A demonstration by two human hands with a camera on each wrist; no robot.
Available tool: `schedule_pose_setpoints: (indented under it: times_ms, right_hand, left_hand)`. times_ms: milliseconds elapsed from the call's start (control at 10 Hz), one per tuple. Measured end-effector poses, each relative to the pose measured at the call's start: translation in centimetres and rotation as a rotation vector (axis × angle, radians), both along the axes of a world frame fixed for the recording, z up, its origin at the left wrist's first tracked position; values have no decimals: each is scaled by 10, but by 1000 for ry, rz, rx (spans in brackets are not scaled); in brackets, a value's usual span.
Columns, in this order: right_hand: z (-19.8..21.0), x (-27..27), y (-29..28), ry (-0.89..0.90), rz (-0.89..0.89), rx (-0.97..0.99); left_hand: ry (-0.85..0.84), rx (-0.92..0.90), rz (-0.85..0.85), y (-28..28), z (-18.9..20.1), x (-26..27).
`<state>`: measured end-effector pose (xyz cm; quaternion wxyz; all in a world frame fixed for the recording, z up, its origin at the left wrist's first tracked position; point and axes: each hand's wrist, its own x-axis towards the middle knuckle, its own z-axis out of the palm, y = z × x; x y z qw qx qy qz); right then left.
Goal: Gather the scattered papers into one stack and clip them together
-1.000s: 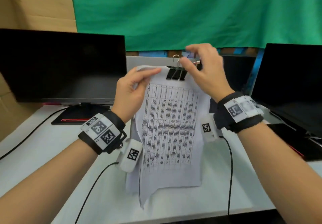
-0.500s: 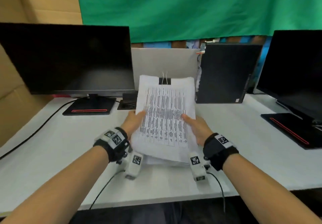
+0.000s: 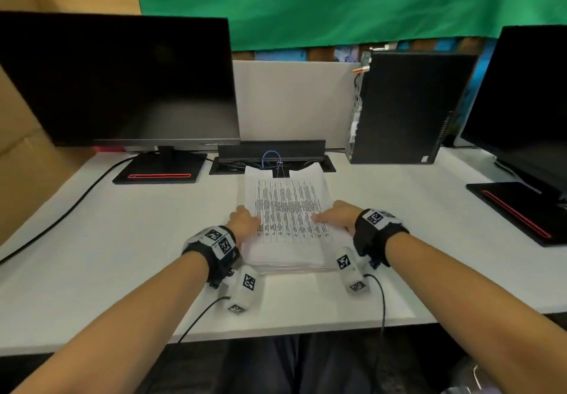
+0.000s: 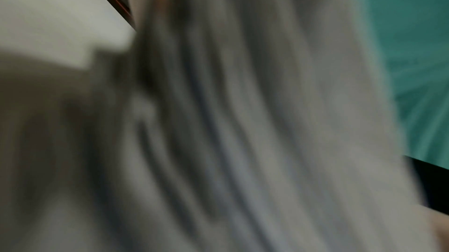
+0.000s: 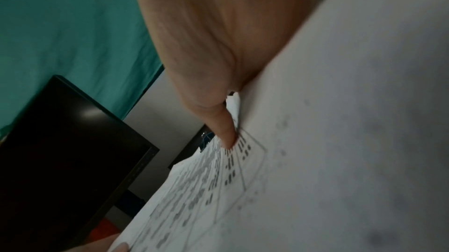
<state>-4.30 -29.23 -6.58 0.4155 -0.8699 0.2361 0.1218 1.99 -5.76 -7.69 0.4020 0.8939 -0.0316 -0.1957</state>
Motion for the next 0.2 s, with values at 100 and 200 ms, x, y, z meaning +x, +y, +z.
schedule_pose_setpoints:
  times_ms: [100, 200]
  right_hand:
    - [37, -13, -5, 55, 31, -128]
    - [102, -14, -16, -222, 27, -386]
  left_hand:
    - [95, -88, 32, 10, 3, 7]
    - [132, -193, 81, 16, 18, 12]
